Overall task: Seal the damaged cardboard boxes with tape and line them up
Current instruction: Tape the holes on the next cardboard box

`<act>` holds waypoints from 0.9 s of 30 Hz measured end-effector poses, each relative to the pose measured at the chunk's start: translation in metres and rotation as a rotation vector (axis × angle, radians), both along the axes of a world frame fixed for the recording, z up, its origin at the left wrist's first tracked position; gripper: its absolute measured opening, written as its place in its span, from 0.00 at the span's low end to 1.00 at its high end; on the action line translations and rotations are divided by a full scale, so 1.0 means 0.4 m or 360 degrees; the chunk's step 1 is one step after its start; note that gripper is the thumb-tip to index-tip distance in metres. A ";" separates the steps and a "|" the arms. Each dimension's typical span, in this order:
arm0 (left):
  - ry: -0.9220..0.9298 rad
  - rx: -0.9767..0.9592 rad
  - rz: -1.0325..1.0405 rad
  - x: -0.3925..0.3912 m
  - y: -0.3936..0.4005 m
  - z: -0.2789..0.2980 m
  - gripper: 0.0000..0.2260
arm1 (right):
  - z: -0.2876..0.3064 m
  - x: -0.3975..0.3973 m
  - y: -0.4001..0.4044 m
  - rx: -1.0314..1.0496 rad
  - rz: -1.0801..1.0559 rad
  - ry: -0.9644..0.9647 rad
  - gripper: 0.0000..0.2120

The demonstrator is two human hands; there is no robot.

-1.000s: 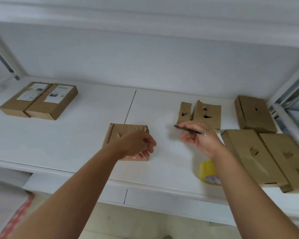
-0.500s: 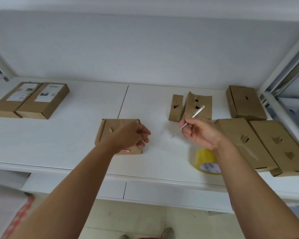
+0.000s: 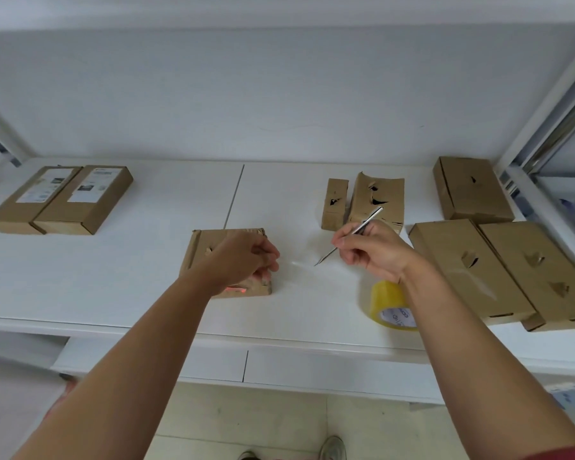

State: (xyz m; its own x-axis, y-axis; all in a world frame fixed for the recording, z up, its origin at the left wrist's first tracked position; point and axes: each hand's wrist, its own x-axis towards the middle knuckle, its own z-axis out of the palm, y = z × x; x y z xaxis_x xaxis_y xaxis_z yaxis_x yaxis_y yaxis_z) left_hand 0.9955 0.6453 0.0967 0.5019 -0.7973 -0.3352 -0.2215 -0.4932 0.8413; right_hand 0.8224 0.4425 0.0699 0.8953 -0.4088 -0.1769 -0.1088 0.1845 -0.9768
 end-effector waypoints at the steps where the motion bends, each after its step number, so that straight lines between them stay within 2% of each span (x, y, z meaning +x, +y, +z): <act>1: 0.0010 0.0002 0.0004 -0.002 0.000 0.000 0.05 | -0.001 -0.002 -0.003 0.0027 -0.0016 -0.0002 0.13; 6: 0.0067 -0.0001 0.0033 -0.009 -0.005 0.004 0.04 | -0.002 -0.009 -0.011 0.0078 -0.0045 0.0047 0.12; 12: 0.0048 0.0001 0.0036 -0.010 -0.009 0.014 0.04 | -0.017 0.005 0.002 -0.0199 0.0087 0.0222 0.07; 17: 0.0013 0.0033 0.0053 -0.015 -0.003 0.015 0.05 | -0.025 0.014 0.005 -0.0352 0.0117 0.0250 0.14; 20: 0.0048 0.0073 0.0085 -0.019 -0.001 0.011 0.05 | -0.023 0.013 0.004 -0.0427 0.0062 0.0237 0.13; 23: 0.0071 0.0066 0.0103 -0.024 -0.005 0.010 0.05 | -0.019 0.011 0.006 -0.0475 -0.0027 0.0231 0.07; 27: 0.0025 0.0034 0.0077 -0.024 -0.013 0.010 0.05 | -0.024 0.007 0.000 -0.0569 -0.0131 0.0210 0.10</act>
